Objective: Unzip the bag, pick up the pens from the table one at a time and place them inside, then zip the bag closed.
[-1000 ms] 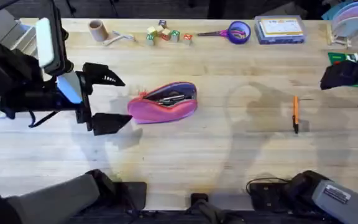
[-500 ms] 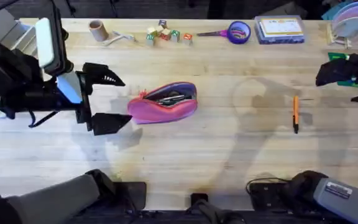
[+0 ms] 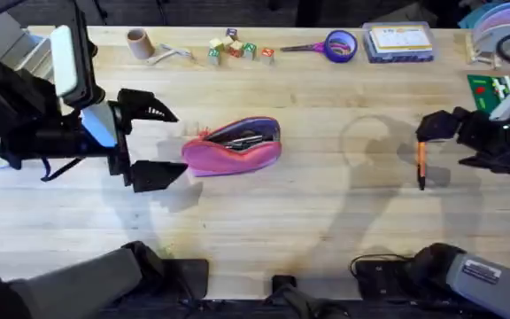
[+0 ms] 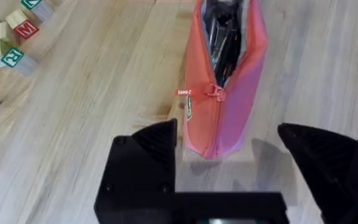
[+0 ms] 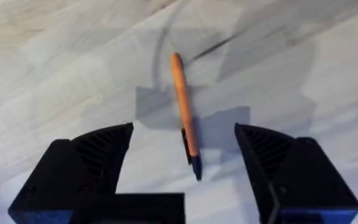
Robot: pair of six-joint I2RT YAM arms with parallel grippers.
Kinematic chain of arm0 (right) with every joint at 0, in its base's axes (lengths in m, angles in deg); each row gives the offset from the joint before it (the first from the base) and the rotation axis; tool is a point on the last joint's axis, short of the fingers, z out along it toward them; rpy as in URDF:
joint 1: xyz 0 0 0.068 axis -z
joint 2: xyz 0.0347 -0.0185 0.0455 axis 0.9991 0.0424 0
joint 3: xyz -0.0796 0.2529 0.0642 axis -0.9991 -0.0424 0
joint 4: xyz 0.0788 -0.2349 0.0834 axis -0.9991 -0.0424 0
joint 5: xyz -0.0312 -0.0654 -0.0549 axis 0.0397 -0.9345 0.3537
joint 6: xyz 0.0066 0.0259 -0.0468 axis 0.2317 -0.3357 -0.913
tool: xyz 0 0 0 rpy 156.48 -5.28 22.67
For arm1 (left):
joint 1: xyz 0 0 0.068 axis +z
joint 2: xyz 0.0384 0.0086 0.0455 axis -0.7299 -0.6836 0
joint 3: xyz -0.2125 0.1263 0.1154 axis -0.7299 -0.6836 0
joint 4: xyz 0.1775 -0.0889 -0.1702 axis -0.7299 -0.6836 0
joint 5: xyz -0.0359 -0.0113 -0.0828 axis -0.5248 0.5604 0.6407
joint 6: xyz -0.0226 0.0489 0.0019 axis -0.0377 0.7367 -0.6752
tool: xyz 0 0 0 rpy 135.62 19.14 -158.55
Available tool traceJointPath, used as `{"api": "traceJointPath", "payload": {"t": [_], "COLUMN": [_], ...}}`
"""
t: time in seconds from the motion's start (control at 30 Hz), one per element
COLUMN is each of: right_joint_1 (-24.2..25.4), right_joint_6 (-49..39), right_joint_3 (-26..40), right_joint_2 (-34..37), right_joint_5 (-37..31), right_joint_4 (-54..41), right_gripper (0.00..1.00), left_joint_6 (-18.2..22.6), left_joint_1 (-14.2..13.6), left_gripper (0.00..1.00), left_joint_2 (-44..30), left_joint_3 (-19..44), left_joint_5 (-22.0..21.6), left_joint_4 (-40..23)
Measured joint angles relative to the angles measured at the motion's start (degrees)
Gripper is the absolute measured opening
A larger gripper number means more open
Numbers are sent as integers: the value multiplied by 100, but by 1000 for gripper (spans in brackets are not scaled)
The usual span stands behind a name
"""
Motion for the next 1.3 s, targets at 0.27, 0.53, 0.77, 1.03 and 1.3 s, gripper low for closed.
{"api": "traceJointPath", "payload": {"t": [0.27,0.53,0.77,1.03,1.3], "right_joint_1": [-236,-365,-375,-607,-814], "right_joint_6": [4,-88,-161,-499,-519], "right_joint_3": [-454,-532,-511,-303,-284], "right_joint_2": [0,480,817,1101,1135], "right_joint_5": [0,-4,-58,-458,-772], "right_joint_4": [936,1141,1272,995,1038], "right_gripper": [998,998,998,985,829], "left_joint_6": [-2,-1,-2,-2,-1], "left_joint_1": [0,0,0,0,0], "left_gripper": [993,993,993,993,993], "left_joint_2": [0,0,0,0,0], "left_joint_3": [0,0,0,0,0], "left_joint_5": [-2,-2,-2,0,-1], "left_joint_4": [0,0,0,0,0]}}
